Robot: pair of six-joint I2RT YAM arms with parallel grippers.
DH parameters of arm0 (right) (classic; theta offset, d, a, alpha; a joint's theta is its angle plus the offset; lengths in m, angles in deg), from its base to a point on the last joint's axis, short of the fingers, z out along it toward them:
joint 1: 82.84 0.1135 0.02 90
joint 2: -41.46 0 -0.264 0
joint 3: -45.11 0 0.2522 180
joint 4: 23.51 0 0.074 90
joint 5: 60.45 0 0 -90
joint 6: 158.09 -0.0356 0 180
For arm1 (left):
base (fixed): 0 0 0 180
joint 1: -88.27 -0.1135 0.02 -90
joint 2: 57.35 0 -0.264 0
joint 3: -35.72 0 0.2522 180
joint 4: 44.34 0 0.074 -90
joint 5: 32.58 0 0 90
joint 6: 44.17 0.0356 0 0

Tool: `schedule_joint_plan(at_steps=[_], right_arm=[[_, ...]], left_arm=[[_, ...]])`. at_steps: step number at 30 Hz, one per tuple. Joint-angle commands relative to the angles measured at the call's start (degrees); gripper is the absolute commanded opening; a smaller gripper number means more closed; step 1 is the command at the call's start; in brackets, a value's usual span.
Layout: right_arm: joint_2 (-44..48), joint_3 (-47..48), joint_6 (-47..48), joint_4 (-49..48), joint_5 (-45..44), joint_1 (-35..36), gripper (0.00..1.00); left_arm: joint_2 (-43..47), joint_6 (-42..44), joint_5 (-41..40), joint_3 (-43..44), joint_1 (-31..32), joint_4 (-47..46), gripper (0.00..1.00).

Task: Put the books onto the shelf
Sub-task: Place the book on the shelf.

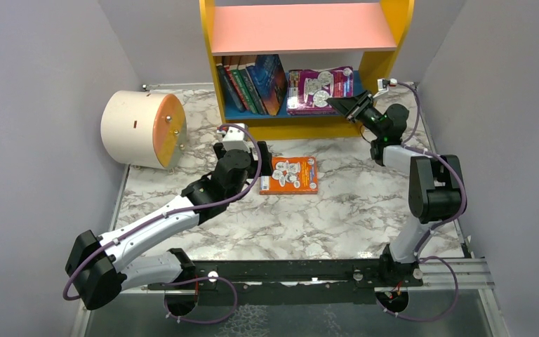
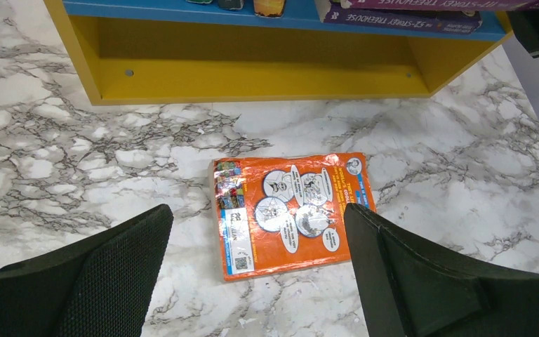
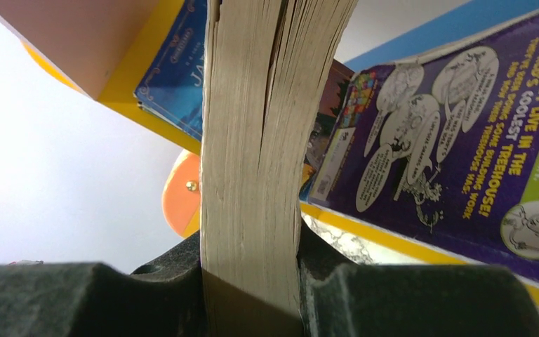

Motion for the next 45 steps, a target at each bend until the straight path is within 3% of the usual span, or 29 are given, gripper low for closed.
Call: schedule_joint_plan(at_steps=[1, 13, 24, 29, 45], right_arm=[[-3.3, 2.5, -7.3, -11.2, 1.4, 0.0, 0.01], [2.8, -7.7, -9.3, -10.5, -11.7, 2.2, 0.01], [5.4, -16.5, -11.0, -20.0, -26.9, 8.9, 0.01], [4.4, -16.1, -10.7, -20.8, -31.9, 11.3, 0.01], [-2.1, -10.6, -11.8, -21.9, -33.5, 11.6, 0.01]], left_arm=[[1.2, -0.4, -0.4, -0.9, -0.5, -0.2, 0.87], [1.3, -0.8, 0.4, -1.7, -0.5, -1.0, 0.87], [3.8, -0.9, 0.4, -3.6, -0.5, -0.5, 0.87], [5.2, -0.9, 0.3, -4.2, -0.6, 0.0, 0.87], [7.2, -1.0, 0.0, -5.0, -0.7, 0.9, 0.87]])
